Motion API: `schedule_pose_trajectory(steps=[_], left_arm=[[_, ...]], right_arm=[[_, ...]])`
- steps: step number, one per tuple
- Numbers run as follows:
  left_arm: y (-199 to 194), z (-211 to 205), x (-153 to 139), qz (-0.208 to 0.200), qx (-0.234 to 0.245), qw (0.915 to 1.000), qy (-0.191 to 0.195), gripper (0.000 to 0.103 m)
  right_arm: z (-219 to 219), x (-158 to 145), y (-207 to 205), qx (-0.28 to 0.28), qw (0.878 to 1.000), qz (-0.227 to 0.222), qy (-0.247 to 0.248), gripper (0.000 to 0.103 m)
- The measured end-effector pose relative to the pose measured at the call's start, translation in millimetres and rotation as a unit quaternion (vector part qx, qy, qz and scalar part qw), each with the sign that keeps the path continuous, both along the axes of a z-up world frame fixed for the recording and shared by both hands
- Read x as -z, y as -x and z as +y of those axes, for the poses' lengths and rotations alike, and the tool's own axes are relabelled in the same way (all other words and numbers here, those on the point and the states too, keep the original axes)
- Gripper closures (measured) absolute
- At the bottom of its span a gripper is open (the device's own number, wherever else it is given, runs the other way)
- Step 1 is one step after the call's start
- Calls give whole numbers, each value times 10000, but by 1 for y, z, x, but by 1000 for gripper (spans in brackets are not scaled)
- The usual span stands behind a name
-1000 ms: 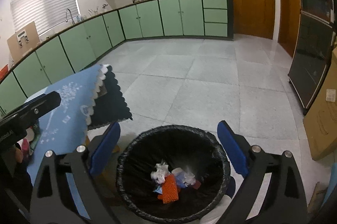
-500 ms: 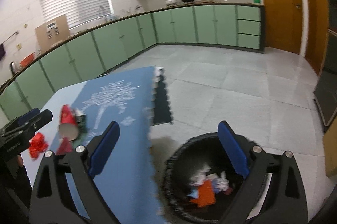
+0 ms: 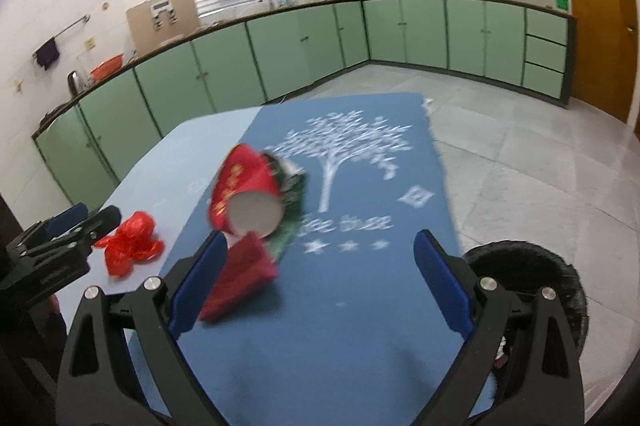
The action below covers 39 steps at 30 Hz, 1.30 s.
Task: Collect trash
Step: 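Move both open grippers back over the table, then close the left gripper on the red plastic bag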
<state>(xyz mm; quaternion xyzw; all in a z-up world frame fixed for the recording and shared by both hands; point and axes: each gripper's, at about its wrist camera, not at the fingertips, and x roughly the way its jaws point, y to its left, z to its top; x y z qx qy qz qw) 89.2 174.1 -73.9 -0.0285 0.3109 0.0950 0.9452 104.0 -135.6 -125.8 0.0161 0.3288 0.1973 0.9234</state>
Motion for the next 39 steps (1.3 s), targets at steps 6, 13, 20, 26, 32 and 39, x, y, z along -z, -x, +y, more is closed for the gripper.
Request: schedule_pose_trajectory(steps=[6,13,20,26,32,39], left_arm=[[-2,21,19,315,-110,9993,181,23],[-9,31,35,564,-178,9977,340,23],[-20,37,45,756,-279,9962,345,23],[-29,41,56,1004,-391,9937,321,23],[-30,45,62,1076,-344,9924,480,44],[-22,48,57,918,-217,9930,716,66]], right_arm=[[32,14,3,-280,9993,183,183,11],[40,22,-1,-265,9988,326,249,11],[45,29,-6,-300,9980,448,321,11],[51,35,-7,-400,9971,526,381,11],[58,38,-7,-483,9963,570,427,11],[69,41,-5,-617,9949,618,507,11]])
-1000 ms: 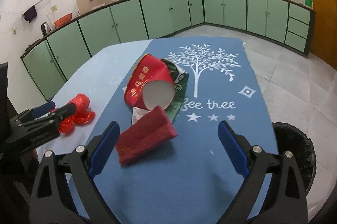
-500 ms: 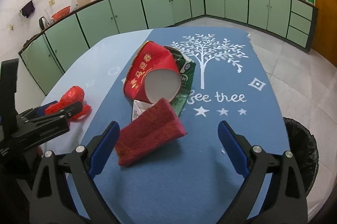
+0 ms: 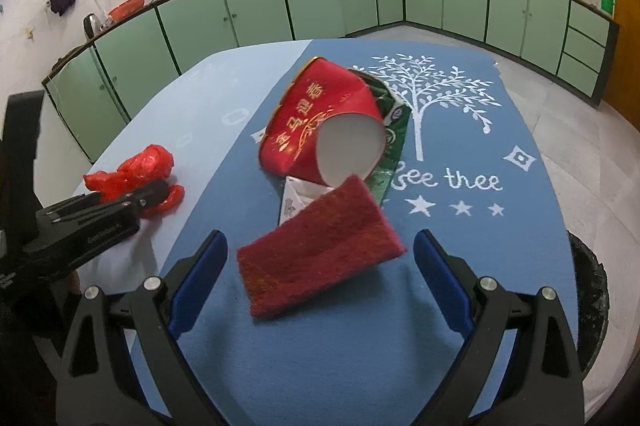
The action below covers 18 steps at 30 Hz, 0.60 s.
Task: Collect trash
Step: 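Close the left gripper on the red plastic bag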
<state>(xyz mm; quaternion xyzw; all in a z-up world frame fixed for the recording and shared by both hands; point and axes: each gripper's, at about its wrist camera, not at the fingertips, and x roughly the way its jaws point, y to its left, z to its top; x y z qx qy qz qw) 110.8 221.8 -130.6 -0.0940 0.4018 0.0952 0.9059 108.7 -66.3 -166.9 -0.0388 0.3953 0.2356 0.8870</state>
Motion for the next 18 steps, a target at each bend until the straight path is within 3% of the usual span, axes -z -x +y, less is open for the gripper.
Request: schedule_pose_trajectory(steps=[18], left_arm=[[15,-6,-4,0,59,10000,-9,66]], right_arm=[[20,14,1,15,9990,150,422,11]])
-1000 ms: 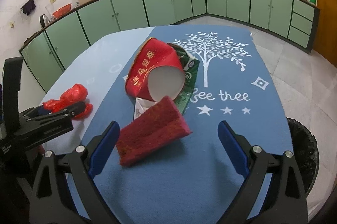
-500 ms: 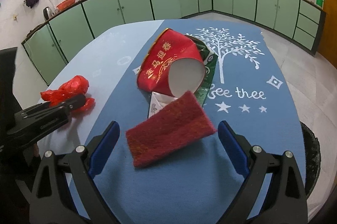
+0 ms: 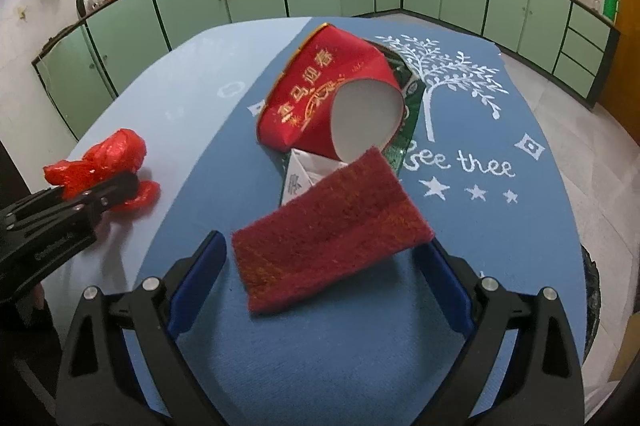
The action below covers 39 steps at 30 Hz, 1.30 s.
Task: Collect trash
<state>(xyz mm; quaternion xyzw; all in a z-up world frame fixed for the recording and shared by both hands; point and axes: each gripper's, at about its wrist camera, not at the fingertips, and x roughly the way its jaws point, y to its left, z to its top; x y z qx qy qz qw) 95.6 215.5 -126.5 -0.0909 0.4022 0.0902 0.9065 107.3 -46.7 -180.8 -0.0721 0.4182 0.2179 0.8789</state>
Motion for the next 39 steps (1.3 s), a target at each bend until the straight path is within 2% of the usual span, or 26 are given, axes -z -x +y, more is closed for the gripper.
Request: schedule_pose_trajectory(steps=[9,12,16,25,27,33,39], left_arm=[[-1,-3,0,9,30,10000,-22,66],[0,-5,-1,5,36,10000,-36,66],[0,-6,-2,-1,40,10000,-47,66],[4,-14,-7,-53,70,9999,-81,66],[6,-18,-10,-76,89,9999,-91,66],[8,-31,-18,-166,206,9996,-122,66],[7,-40,-21,-180,283,9994,-120,66]], right_arm=[[7,3,3,-163,9998,-19,146,11],[4,2,2,-187,9998,-37,99,25],[2,0,2,-278,9996,-56,43,34],[-11,-10,8,-327,9992,-105,-210,36],[-17,-16,9,-351,9989,-144,-266,41],[-31,-27,12,-340,9984,-240,-375,42],[-42,-27,14,-340,9982,-176,-459,50]])
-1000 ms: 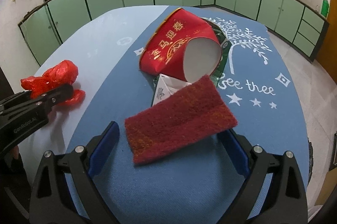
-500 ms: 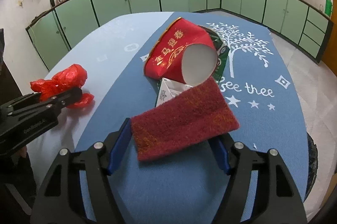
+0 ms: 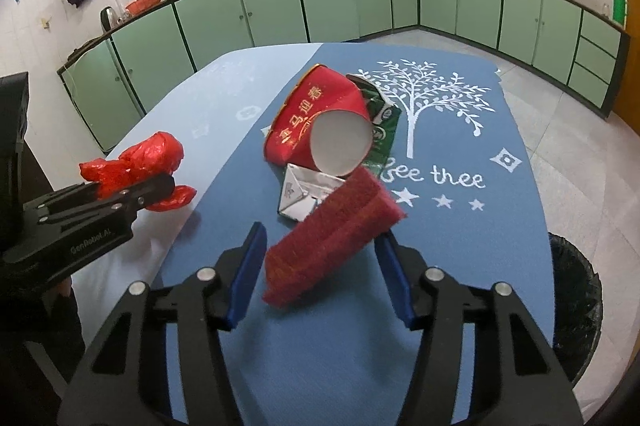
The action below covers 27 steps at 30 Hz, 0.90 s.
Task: Collect trash
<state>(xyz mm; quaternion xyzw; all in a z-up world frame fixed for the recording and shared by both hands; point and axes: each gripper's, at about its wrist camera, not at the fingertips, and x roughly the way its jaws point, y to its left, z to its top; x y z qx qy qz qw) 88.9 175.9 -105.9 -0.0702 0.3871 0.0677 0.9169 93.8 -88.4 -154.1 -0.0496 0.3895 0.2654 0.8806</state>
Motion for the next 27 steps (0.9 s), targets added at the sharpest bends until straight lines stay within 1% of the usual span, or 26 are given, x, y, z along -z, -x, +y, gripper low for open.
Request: schedule_pose_trajectory(steps=[2,3,4,6,7,9,12,15,19,22,23,25,27], left_arm=[[0,-3,0,8,27,10000,-6,66],[0,-4,-1,9,42,10000,-11,66],[-1,-4,-1,8,55,10000,-16,66],[-1,-6,-2,2,79,10000,-25,66],[-1,-6,-2,-6,86,10000,-31,66],[-1,-5,-2,-16,87,10000,-23,66],[-2,-1,-2,-18,66,10000,-17,66],[-2,2,0,-7,35,10000,-23,66],[-2,7,2,17,1,10000,8,66],[-3,9,5,44,-18,10000,54,66],[-4,10,6,58,-14,10000,65,66],[-5,10,7,72,-16,9999,88,66],[-6,9,8,85,-14,9999,108,66]], right_arm=[[-4,1,-1,65,10000,6,14,49],[-6,2,-2,117,9999,21,45,48],[-9,3,-4,235,9997,71,80,37],[-13,5,-6,472,9988,158,23,25],[-16,5,-7,561,9981,243,-83,25],[-17,7,-8,560,9977,344,-172,25],[-9,10,-8,591,9975,372,-91,19],[-2,16,-11,633,9965,540,-81,18],[8,25,-18,721,9953,628,152,17],[13,28,-20,673,9959,519,305,15],[13,29,-19,659,9962,484,315,16],[12,29,-18,623,9965,398,381,25],[9,28,-19,549,9970,377,382,26]])
